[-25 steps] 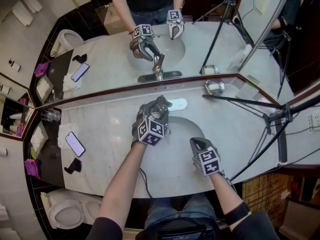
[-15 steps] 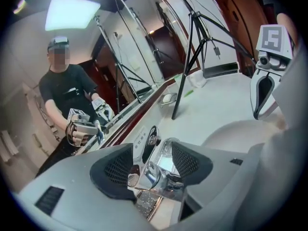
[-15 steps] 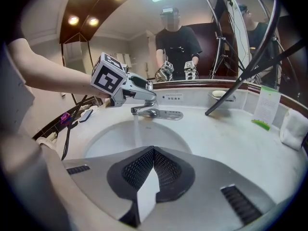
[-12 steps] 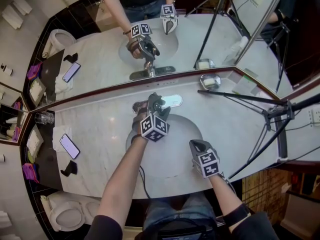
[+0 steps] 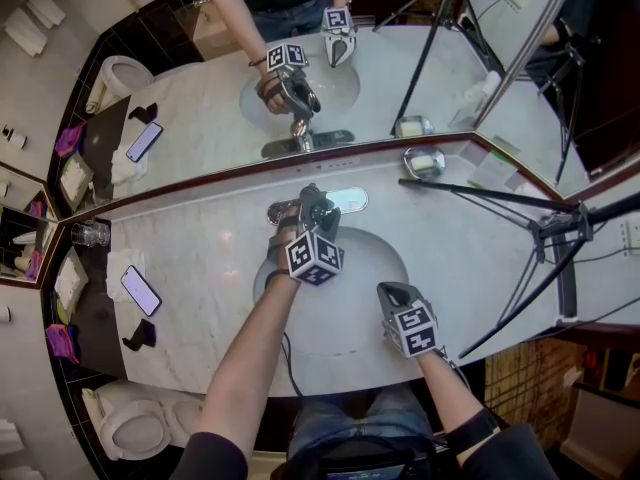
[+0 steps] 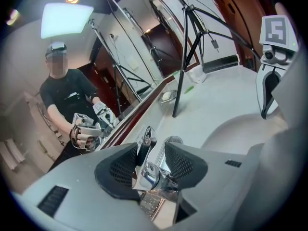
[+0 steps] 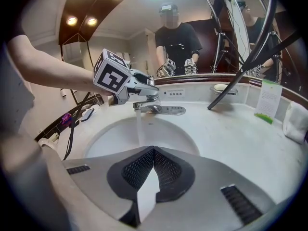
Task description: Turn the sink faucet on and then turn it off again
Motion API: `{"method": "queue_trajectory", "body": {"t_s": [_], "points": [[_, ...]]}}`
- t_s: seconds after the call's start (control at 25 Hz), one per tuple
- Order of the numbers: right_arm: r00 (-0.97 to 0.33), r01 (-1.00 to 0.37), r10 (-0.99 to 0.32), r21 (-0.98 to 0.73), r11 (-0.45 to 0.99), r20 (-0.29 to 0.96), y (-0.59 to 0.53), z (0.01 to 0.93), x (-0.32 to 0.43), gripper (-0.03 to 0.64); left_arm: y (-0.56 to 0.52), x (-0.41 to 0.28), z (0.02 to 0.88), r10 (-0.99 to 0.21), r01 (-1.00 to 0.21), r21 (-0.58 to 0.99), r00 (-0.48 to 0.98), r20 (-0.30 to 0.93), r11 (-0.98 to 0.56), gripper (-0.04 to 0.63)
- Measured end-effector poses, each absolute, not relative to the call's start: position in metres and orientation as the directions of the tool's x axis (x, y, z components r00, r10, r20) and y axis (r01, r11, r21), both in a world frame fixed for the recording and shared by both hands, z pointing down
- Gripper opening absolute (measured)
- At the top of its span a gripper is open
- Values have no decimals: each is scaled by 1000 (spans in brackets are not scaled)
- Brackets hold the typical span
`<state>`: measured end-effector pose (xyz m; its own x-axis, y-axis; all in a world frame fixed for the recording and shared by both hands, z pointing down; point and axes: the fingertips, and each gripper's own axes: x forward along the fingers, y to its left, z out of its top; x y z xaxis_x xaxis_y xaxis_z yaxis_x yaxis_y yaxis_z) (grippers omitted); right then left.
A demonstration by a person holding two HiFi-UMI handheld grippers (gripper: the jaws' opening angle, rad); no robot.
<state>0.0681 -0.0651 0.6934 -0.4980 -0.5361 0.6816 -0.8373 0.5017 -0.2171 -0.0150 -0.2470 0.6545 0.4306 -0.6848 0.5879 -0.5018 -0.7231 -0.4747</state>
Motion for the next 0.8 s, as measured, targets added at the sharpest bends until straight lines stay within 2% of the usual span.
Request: {"method": "queue_trajectory", "body": {"t_s": [0.48, 0.8], "points": [[-506, -833, -534, -222, 508, 678, -71, 692, 57, 21, -243, -15, 647, -720, -470, -547, 406, 563, -693, 155], [-508, -831, -531, -223, 510, 679, -74, 694, 55, 21, -235, -8, 655, -714, -400, -592, 406, 570, -700, 155]]}}
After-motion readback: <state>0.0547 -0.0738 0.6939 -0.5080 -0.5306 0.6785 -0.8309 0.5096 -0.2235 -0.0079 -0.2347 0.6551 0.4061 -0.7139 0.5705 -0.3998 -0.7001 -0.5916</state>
